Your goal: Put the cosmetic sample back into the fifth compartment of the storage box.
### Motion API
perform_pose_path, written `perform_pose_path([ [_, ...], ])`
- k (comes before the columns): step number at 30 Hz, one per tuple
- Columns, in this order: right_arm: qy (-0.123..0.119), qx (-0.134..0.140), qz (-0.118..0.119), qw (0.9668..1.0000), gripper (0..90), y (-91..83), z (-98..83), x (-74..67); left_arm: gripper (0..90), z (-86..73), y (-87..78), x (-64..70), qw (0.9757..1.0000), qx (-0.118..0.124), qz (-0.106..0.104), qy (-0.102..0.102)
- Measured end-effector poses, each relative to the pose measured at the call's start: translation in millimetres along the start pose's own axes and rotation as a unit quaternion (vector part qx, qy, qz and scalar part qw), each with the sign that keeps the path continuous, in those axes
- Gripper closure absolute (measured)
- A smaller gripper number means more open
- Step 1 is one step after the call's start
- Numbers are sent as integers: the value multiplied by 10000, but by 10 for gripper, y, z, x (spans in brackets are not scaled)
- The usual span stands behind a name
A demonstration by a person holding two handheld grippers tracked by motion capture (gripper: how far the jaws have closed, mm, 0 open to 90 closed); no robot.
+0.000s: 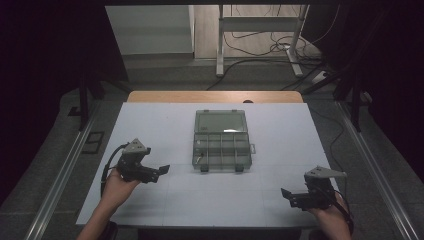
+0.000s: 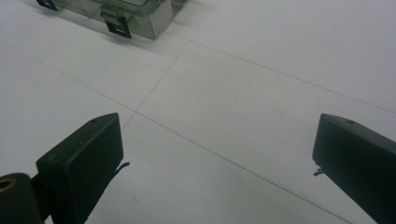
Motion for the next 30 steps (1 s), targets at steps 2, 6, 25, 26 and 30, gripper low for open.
perform_pose_path([
  [2,-13,14,6,10000,23,-2,1,-3,16,-13,-12,-1,10000,-7,21,-13],
  [6,-44,36,3,10000,23,-7,3,-9,16,-41,-34,-13,10000,-8,29,-14],
  [25,-125,162,33,9998,10,-23,10,-25,16,-130,-158,-42,9998,91,67,-143],
  [26,-127,158,38,9998,10,-22,10,-25,16,-132,-161,-41,9998,97,65,-152],
  [30,-135,138,41,9998,10,-21,9,-27,16,-147,-184,-42,9998,107,66,-171],
])
Point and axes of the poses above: each handheld gripper's, and its own axes: y roughly forward along the jaws, z roughly out of its top, x roughly to its right, the point moved 5 cm from there along y, roughly forward along the jaws, and after that the axes turned 2 degrees about -z, right-handed, at the moved point
